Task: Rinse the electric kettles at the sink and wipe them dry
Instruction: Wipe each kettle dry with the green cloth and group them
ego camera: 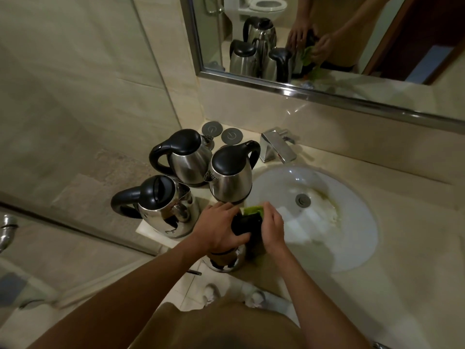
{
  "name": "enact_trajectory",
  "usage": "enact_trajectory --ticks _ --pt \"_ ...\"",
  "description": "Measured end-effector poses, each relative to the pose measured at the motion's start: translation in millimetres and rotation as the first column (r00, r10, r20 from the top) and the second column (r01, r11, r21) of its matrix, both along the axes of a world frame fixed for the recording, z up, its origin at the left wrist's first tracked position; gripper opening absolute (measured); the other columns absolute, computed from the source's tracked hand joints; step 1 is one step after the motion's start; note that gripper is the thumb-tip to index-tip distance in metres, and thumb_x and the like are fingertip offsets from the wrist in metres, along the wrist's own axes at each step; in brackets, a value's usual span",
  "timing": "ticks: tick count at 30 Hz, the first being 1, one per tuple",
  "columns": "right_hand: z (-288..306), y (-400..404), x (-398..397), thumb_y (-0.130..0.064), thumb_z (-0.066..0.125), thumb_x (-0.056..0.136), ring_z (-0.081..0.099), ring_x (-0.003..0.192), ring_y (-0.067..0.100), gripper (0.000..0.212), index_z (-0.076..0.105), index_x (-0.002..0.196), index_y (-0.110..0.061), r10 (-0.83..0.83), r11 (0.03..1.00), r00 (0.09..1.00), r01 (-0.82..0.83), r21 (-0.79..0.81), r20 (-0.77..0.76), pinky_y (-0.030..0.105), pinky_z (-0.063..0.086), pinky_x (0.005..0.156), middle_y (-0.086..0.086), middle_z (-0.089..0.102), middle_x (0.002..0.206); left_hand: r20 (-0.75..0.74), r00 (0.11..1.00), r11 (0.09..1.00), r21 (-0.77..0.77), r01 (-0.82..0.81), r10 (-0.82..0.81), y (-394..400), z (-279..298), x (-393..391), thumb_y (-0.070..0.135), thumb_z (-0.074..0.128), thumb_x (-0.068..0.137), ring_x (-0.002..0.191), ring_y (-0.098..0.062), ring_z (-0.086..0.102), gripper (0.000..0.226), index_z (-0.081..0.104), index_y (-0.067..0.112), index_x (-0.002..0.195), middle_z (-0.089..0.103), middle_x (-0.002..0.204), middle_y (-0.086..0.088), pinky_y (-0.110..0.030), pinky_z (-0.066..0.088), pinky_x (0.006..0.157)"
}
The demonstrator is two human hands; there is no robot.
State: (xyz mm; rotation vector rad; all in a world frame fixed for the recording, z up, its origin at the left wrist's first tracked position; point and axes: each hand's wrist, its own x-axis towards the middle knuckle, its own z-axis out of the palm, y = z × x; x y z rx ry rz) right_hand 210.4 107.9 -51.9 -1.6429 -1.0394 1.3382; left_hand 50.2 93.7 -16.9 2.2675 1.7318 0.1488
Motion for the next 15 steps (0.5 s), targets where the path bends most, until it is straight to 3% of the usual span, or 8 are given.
enact_trajectory --ticks 3,7,10,12,15 --pt "-15.2 6.5 4.7 -0.047 0.036 0.104 0.063 0.100 0.027 0.049 0.062 0.117 -0.008 -0.232 0.911 0.932 0.107 -0.399 -0.280 0.030 0.052 0.078 0.015 0.067 0.107 -0.005 1.000 0.999 -0.044 -0.001 0.001 -0.2 2.2 0.3 0.080 0.040 0.075 0.092 -0.015 0.052 0.065 0.060 0.028 0.108 0.060 0.102 0.005 -0.032 0.043 0.080" --pt "-26.8 -5.1 -2.8 -0.060 0.038 0.098 0.063 0.094 0.032 0.058 0.067 0.114 -0.012 -0.426 0.799 0.814 0.135 -0.586 -0.394 0.035 0.051 0.074 0.015 0.068 0.100 -0.021 0.999 0.997 -0.071 -0.027 0.026 -0.6 5.3 0.9 0.081 0.040 0.076 0.093 -0.014 0.051 0.064 0.059 0.029 0.108 0.059 0.102 0.006 -0.033 0.045 0.082" --pt "-27.7 -7.9 -10.5 -0.067 0.040 0.093 0.063 0.106 0.037 0.067 0.068 0.117 -0.011 -0.496 0.753 0.755 0.128 -0.645 -0.429 0.045 0.053 0.091 0.020 0.069 0.111 -0.017 0.999 0.996 -0.081 -0.031 0.029 -0.7 5.2 1.1 0.080 0.041 0.078 0.093 -0.013 0.049 0.061 0.058 0.030 0.108 0.058 0.103 0.006 -0.032 0.044 0.081" --pt "-29.4 -7.5 -14.7 -0.066 0.042 0.092 0.064 0.108 0.037 0.067 0.068 0.119 -0.011 -0.503 0.780 0.743 0.170 -0.602 -0.442 0.048 0.051 0.098 0.021 0.069 0.113 -0.012 0.999 0.997 -0.067 -0.031 0.031 -0.8 4.6 0.5 0.079 0.043 0.078 0.093 -0.013 0.049 0.059 0.059 0.030 0.106 0.058 0.102 0.006 -0.031 0.042 0.080" --pt "-18.3 -6.6 -14.1 -0.048 0.043 0.099 0.066 0.097 0.032 0.047 0.068 0.108 -0.008 -0.452 0.863 0.768 0.247 -0.441 -0.454 0.039 0.056 0.082 0.016 0.070 0.100 -0.005 0.999 0.998 -0.055 -0.034 0.034 -1.3 4.3 1.0 0.079 0.045 0.077 0.093 -0.013 0.050 0.059 0.060 0.029 0.105 0.058 0.101 0.006 -0.031 0.042 0.079"
